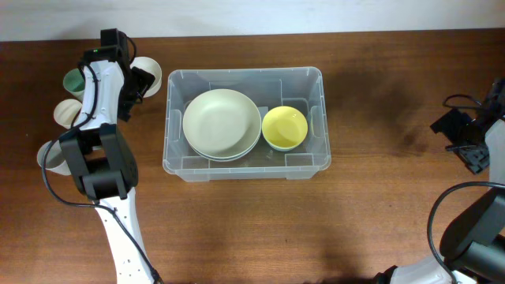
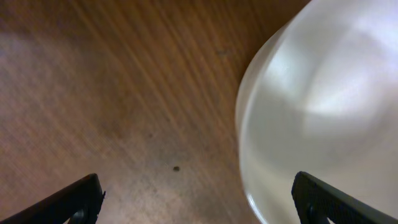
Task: Pack container
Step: 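Grasp the rim of the white bowl with the left gripper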
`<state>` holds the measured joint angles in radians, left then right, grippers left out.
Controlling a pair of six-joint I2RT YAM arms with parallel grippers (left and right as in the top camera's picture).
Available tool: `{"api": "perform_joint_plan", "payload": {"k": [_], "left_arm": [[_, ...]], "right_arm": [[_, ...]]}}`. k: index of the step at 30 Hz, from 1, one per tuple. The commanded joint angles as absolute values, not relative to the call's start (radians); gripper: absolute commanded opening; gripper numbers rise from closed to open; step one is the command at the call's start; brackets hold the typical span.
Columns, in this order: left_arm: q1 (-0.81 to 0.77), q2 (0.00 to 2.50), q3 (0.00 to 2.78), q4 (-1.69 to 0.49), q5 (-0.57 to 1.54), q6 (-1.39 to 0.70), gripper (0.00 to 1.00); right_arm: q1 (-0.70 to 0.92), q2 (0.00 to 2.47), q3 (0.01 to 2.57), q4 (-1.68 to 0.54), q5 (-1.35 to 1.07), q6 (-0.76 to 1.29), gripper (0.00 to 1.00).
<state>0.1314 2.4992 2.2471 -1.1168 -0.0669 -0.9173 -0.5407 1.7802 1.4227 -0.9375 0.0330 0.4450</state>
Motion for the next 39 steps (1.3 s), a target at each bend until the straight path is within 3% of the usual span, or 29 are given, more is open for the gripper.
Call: {"api": "perform_joint_plan", "payload": {"k": [1, 14, 21, 22, 30, 36, 39], "left_arm": [[0.135, 2.51, 2.252, -1.148, -0.068, -0.962, 0.99], [0.136, 2.51, 2.252, -1.189, -0.068, -1.009, 0.99], [0.141, 2.51, 2.252, -1.151, -0.068, -1.009, 0.64], [0.141, 2.51, 2.252, -1.145, -0.068, -1.009, 0.52], [0.141, 2.51, 2.252, -1.137, -0.068, -1.009, 0.18], [0.141, 2.51, 2.252, -1.125, -0.067, -1.009, 0.01], [0.141, 2.51, 2.252, -1.119, -0.067, -1.008, 0.01]], "right_arm": [[-0.538, 1.774, 1.422, -0.937, 0.038, 0.45, 0.99], [-0.538, 1.774, 1.422, -0.937, 0.038, 0.45, 0.99], [-0.538, 1.774, 1.422, -0.937, 0.038, 0.45, 0.99], [-0.538, 1.774, 1.422, -0.937, 0.038, 0.45, 0.99], [-0.538, 1.774, 1.422, -0.937, 0.038, 0.45, 0.99], [-0.538, 1.774, 1.422, -0.937, 0.038, 0.45, 0.99], [-0.538, 1.774, 1.422, -0.937, 0.038, 0.45, 0.99]]}}
